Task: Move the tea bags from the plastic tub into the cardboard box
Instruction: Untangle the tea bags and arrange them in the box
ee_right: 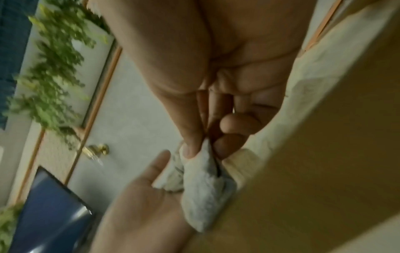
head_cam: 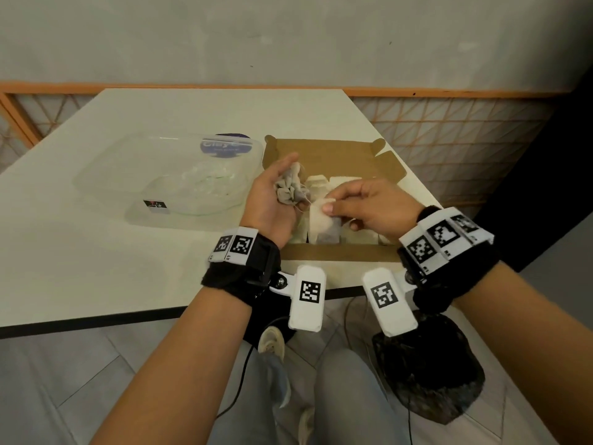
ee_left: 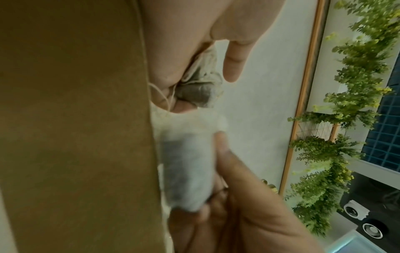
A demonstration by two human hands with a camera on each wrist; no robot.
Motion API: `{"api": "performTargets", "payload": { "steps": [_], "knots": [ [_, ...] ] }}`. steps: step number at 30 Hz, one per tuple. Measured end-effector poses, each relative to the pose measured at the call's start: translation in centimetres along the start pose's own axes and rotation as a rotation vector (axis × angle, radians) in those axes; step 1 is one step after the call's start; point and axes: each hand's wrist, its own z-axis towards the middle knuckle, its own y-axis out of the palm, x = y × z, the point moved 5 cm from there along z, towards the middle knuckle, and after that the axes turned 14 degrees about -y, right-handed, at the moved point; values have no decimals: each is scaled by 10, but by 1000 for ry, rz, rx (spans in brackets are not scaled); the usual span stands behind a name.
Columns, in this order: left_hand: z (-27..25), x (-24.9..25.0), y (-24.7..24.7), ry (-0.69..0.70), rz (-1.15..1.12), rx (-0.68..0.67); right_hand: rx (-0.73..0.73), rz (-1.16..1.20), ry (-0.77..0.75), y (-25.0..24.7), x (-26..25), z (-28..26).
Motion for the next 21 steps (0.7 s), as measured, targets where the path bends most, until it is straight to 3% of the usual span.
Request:
{"api": "performTargets", "payload": {
  "steps": [5,12,18,21],
  "knots": [
    [-1,1,-4,17,-50,-1,30,-288,5,9,21,8],
    [-2,1,-3,18,-39,6,151,-360,-103,1,10,-2],
    [-1,1,-6,40,-75,35,-151,-400,-93,16,11,-7],
    [-2,1,-6,33,-94,25,-106,-465,-28,14,18,-1]
  ]
}}
